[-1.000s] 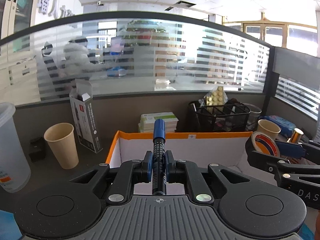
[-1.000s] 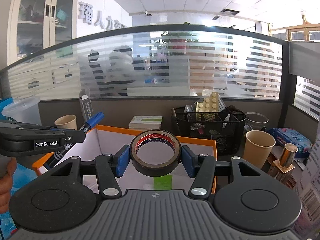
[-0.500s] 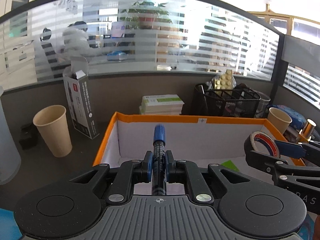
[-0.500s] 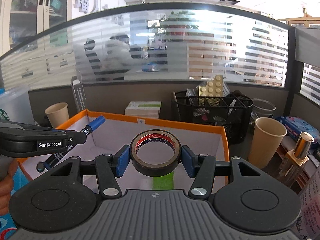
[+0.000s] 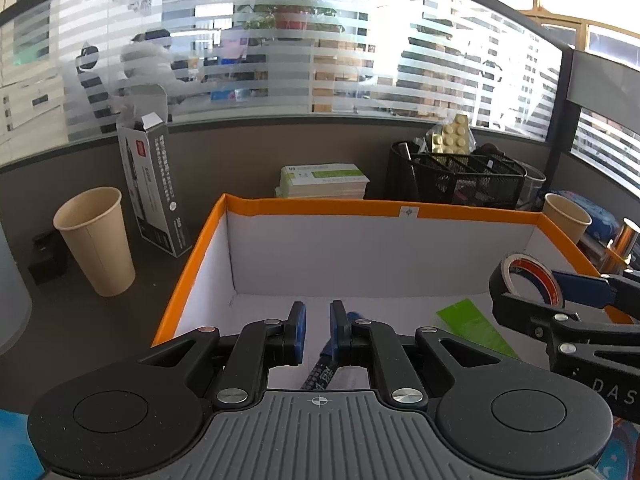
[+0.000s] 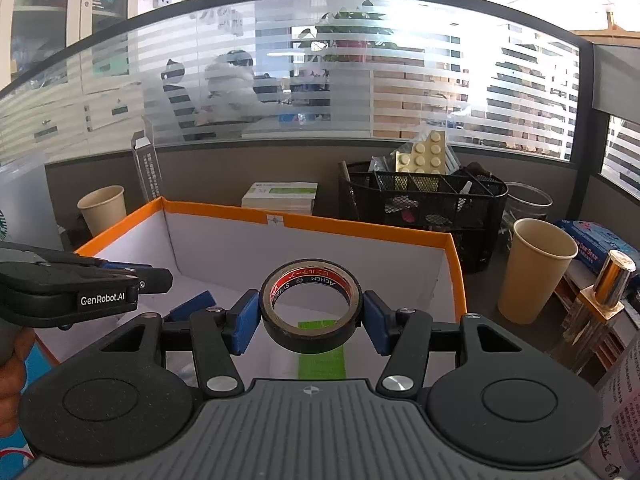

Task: Organize rigid objects
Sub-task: 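Open both tools to drop the marker and tape roll into the box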

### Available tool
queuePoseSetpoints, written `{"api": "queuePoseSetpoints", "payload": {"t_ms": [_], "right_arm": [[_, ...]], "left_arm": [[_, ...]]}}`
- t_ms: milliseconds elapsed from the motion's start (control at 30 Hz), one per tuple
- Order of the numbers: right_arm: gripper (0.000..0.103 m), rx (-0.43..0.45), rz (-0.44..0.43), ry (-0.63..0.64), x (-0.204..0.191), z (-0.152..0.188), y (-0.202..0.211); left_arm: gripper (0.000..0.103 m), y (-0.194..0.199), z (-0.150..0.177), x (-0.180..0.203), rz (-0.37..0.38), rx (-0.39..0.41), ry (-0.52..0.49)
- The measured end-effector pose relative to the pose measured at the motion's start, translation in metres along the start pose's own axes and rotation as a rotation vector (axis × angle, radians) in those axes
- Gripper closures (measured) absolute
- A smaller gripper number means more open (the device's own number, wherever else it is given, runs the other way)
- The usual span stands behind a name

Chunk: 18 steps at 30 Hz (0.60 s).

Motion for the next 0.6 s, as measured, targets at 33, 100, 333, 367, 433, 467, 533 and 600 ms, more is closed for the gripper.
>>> {"api": "queuePoseSetpoints", "payload": {"t_ms": [33,100,333,367,433,467,533,600], "right_arm": [[0.051,-0.007,0.005,0.001,0.0,0.001,0.0],[0.051,-0.042,0.018,0.011,-0.001,0.003,-0.002],[0.051,-0.111,0.053,0.041,-0.005,0.006,-0.009],[0.05,-0.114,0.061,0.047,-0.005,0.007,-0.01],[0.049,-0.111,0.062,0.048,-0.006,0.007,-0.01],[0.049,-0.111,0.059,0.046,-0.006,0.008,-0.011],[0.047,-0.111,0.06,0.046,-0.006,0.008,-0.011],[0.041,-0.108,0.061,0.041,-0.006,0.007,-0.01]], "left_arm": [[0.093,0.0,0.0,0.0,0.0,-0.001,-0.002],[0.093,0.0,0.0,0.0,0.001,-0.004,-0.007],[0.092,-0.002,0.001,0.0,0.006,-0.012,-0.005],[0.092,-0.002,0.001,0.0,0.005,-0.013,-0.006],[0.092,-0.002,0.002,0.0,0.006,-0.016,-0.004],[0.092,-0.002,0.002,0.0,0.007,-0.018,-0.005],[0.092,-0.002,0.003,-0.001,0.006,-0.019,0.001],[0.089,-0.001,0.003,-0.002,0.0,-0.015,-0.002]]}}
Point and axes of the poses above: each gripper's, at about its wrist camera, not at the fingertips, and y roughly against the way its jaws point, x to its right, z to its underside, the point moved 5 cm from there along -y, roughly the way its jaws point, and after that the axes turned 7 degrees about -y, right-handed, at the moved point
